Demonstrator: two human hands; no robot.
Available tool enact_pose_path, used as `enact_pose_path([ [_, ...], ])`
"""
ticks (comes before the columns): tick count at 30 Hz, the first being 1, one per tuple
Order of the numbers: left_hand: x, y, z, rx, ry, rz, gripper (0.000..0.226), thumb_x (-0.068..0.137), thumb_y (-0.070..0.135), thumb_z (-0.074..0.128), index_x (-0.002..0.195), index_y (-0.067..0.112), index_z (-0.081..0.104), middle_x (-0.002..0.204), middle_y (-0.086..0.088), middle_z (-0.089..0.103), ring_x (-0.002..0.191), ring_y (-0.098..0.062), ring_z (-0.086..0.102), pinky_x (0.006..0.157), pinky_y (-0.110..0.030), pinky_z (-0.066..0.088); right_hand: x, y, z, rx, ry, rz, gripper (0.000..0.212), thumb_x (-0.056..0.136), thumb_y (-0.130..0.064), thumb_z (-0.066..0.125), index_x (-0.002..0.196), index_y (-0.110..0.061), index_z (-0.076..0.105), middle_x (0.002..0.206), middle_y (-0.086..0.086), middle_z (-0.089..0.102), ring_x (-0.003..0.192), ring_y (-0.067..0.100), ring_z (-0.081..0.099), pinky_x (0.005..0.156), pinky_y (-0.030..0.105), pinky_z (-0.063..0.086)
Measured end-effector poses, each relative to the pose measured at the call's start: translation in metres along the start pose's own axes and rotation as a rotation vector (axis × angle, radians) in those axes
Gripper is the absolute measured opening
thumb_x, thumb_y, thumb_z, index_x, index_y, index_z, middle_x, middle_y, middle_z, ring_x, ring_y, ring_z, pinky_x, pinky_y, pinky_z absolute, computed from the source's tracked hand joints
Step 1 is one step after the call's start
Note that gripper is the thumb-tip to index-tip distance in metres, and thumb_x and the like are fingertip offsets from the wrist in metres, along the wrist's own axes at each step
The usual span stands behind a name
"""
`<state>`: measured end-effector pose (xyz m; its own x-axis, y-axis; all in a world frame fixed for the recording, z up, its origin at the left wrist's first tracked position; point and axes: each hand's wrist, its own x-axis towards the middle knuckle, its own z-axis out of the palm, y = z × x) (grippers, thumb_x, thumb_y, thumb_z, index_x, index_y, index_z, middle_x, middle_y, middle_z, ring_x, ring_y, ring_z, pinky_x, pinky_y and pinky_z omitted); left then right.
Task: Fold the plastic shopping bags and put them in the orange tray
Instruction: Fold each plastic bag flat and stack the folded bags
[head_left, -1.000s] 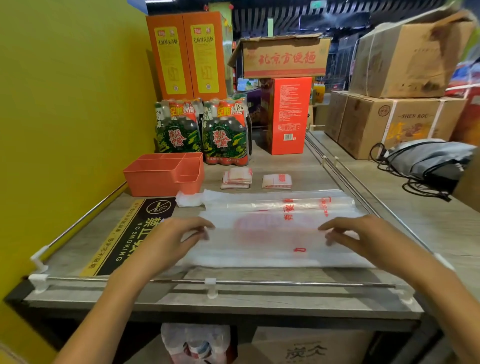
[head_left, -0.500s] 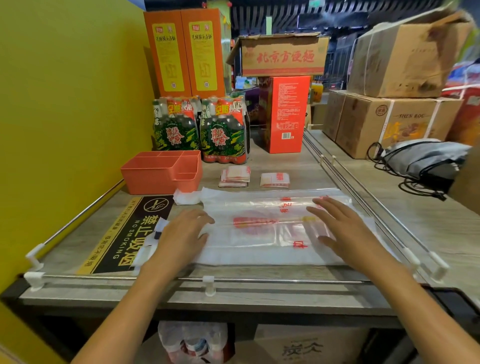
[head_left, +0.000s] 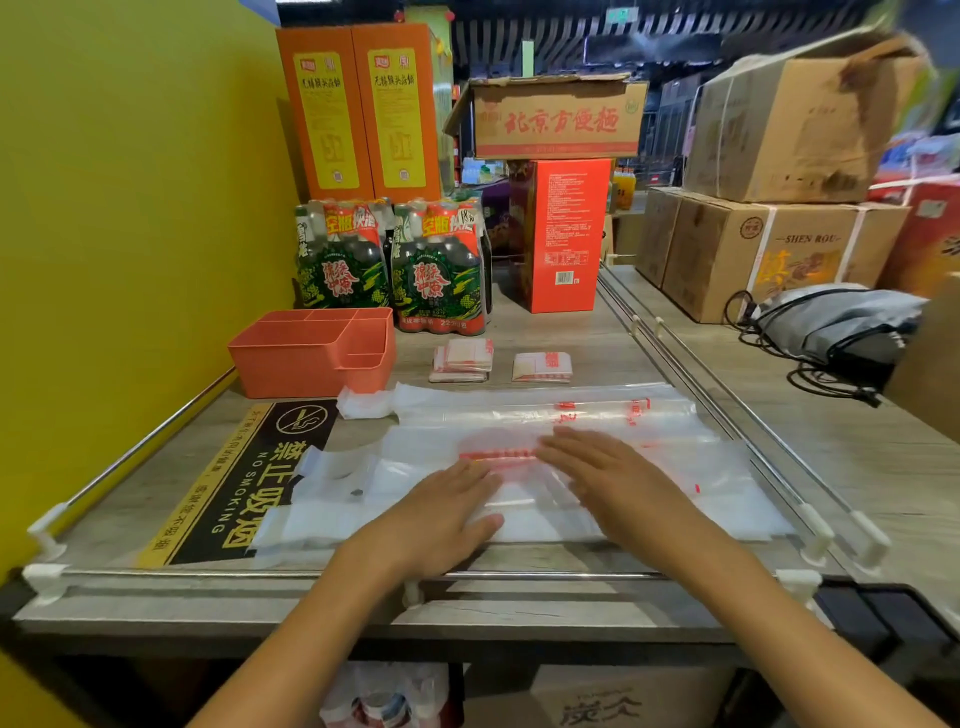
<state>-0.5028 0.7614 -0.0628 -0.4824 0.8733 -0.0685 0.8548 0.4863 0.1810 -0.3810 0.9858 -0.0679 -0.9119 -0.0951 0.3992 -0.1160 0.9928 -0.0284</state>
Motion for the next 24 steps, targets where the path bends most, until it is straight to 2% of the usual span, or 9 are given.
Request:
enact_pose_path([
  [3, 0.003, -0.005, 0.007, -0.047, -0.071, -0.039, 0.064, 0.106, 0.052, 0.029, 0.161, 0.031, 0.002, 0.168, 0.009, -0.006, 0.154, -0.008, -0.008, 0.122, -0.028, -0.006, -0.008, -0.009, -0.006, 0.170, -0.223, 0.008, 0.047, 0.105, -0.034, 0.049, 0.151, -0.043, 0.039, 0.160, -0.020, 0.032, 0.146, 0.004, 0.030, 0.120, 0.025, 0.023],
  [6, 0.006, -0.006, 0.010, -0.031, -0.091, -0.044, 0.066, 0.106, 0.053, 0.028, 0.160, 0.031, -0.002, 0.168, 0.009, -0.011, 0.153, -0.007, -0.012, 0.124, -0.031, -0.007, -0.007, -0.004, 0.000, 0.249, -0.430, 0.078, 0.053, 0.105, -0.055, 0.035, 0.156, -0.046, 0.025, 0.164, -0.026, 0.016, 0.150, -0.003, 0.014, 0.124, 0.028, 0.016],
  [10, 0.004, -0.005, 0.009, -0.068, -0.117, 0.001, 0.061, 0.107, 0.051, 0.026, 0.160, 0.035, -0.001, 0.166, 0.014, -0.013, 0.151, -0.003, -0.016, 0.124, -0.033, -0.010, -0.005, -0.001, 0.003, 0.300, -0.551, 0.082, 0.061, 0.102, -0.062, 0.032, 0.158, -0.045, 0.015, 0.161, -0.032, 0.000, 0.143, -0.015, -0.005, 0.122, 0.022, -0.001],
  [13, 0.005, -0.007, 0.009, -0.080, -0.152, 0.006, 0.060, 0.106, 0.053, 0.024, 0.160, 0.038, 0.000, 0.166, 0.015, -0.013, 0.151, -0.002, -0.015, 0.125, -0.034, -0.010, -0.007, 0.002, 0.000, 0.272, -0.611, 0.129, 0.064, 0.102, -0.063, 0.027, 0.160, -0.041, 0.008, 0.165, -0.023, -0.004, 0.148, -0.006, -0.010, 0.120, 0.023, -0.009],
  [18, 0.004, -0.010, 0.010, -0.113, -0.153, 0.015, 0.060, 0.107, 0.052, 0.023, 0.159, 0.038, 0.000, 0.165, 0.016, -0.013, 0.151, -0.001, -0.015, 0.122, -0.028, -0.012, -0.031, 0.035, -0.021, 0.200, -0.662, 0.341, 0.070, 0.101, -0.064, 0.021, 0.161, -0.034, 0.000, 0.167, -0.012, -0.011, 0.153, 0.010, -0.014, 0.123, 0.036, -0.006],
  [20, 0.004, -0.009, 0.009, -0.115, -0.159, 0.019, 0.060, 0.107, 0.052, 0.023, 0.159, 0.037, -0.001, 0.165, 0.016, -0.013, 0.151, -0.001, -0.014, 0.121, -0.027, -0.012, -0.044, 0.053, -0.030, 0.192, -0.679, 0.424, 0.087, 0.089, -0.078, 0.014, 0.161, -0.032, -0.001, 0.167, -0.010, -0.012, 0.153, 0.011, -0.013, 0.125, 0.037, -0.004],
  [22, 0.004, -0.008, 0.010, -0.122, -0.157, 0.017, 0.060, 0.106, 0.052, 0.023, 0.159, 0.038, -0.001, 0.165, 0.016, -0.013, 0.151, -0.001, -0.014, 0.121, -0.027, -0.012, -0.052, 0.065, -0.041, 0.208, -0.672, 0.493, 0.114, 0.067, -0.093, 0.007, 0.161, -0.029, 0.000, 0.167, -0.010, -0.010, 0.153, 0.010, -0.011, 0.125, 0.038, -0.003],
  [23, 0.004, -0.008, 0.010, -0.128, -0.153, 0.017, 0.060, 0.106, 0.052, 0.024, 0.159, 0.038, -0.001, 0.165, 0.017, -0.013, 0.151, -0.001, -0.014, 0.121, -0.027, -0.012, -0.055, 0.069, -0.045, 0.209, -0.669, 0.520, 0.117, 0.065, -0.093, 0.008, 0.161, -0.027, 0.002, 0.168, -0.009, -0.009, 0.153, 0.010, -0.009, 0.125, 0.038, -0.001],
  [24, 0.004, -0.009, 0.010, -0.134, -0.151, 0.017, 0.059, 0.107, 0.051, 0.024, 0.159, 0.038, 0.000, 0.165, 0.017, -0.012, 0.151, 0.000, -0.013, 0.121, -0.026, -0.012, -0.056, 0.070, -0.049, 0.209, -0.663, 0.540, 0.111, 0.070, -0.089, 0.010, 0.161, -0.026, 0.003, 0.168, -0.008, -0.007, 0.154, 0.010, -0.007, 0.124, 0.037, 0.000],
])
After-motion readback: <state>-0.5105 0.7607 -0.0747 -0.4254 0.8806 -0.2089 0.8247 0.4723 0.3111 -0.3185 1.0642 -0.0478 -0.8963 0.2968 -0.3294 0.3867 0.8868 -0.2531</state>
